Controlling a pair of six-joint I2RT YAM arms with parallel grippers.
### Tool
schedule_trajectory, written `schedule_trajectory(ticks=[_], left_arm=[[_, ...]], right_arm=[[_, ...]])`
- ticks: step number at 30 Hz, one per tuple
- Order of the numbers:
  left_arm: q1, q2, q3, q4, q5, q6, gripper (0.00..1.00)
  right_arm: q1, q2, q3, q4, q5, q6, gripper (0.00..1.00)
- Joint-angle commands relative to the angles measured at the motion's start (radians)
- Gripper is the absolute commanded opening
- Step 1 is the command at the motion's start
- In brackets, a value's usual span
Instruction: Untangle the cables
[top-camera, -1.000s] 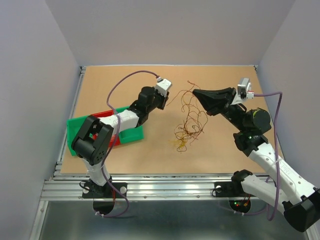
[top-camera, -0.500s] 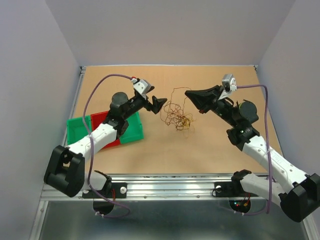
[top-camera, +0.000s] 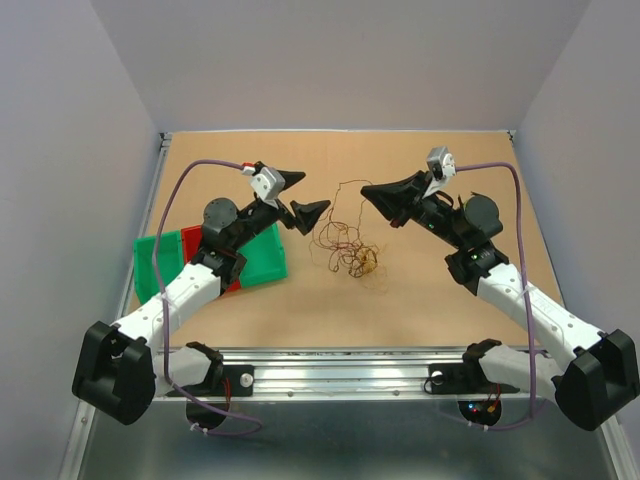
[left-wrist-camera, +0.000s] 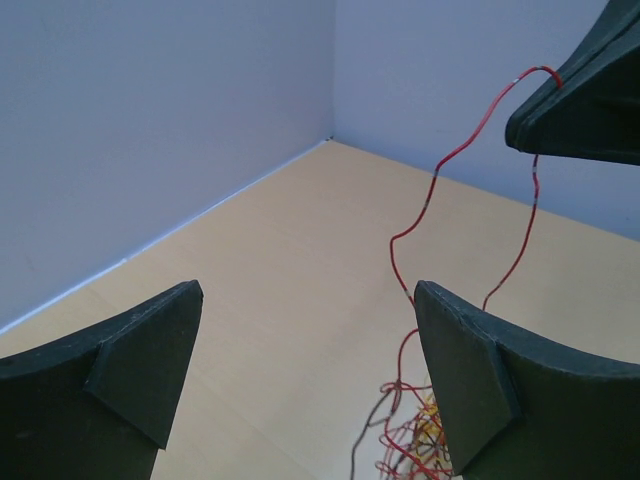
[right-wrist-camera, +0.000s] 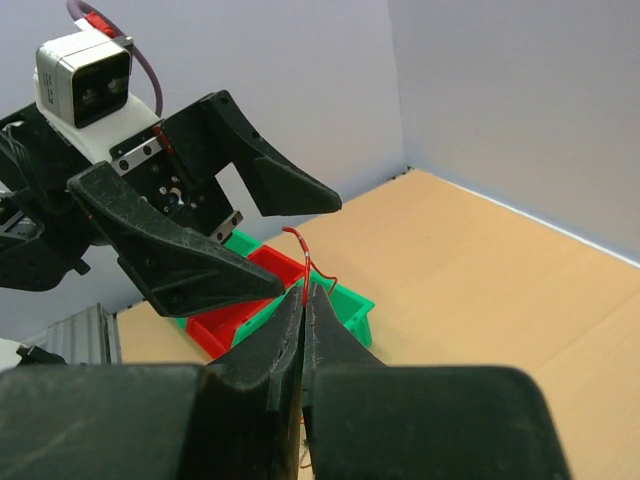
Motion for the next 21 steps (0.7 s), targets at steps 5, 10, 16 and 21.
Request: schedule_trajectory(ticks=[5,10,16,21], left_arm=[[-0.015,0.028,0.038,0.040,0.086,-0.008,0.99],[-0.101,0.080,0.109,-0.023,-0.049,0.026,0.99],[-0.136,0.152,0.195,-0.086,-0.192,0.026,0.98],[-0.169,0.175,0.233,-0.133,-0.342,0.073,0.95]], right_arm=[[0.006,-0.014,0.026,0.038,-0.020,0.010,0.01],[0.007,-0.002,0.030,0.052,-0.026,0.027,0.00],[0.007,0.014,0.030,0.076,-0.035,0.044,0.01],[0.010,0.024,0.032,0.093,-0.038,0.053,0.01]])
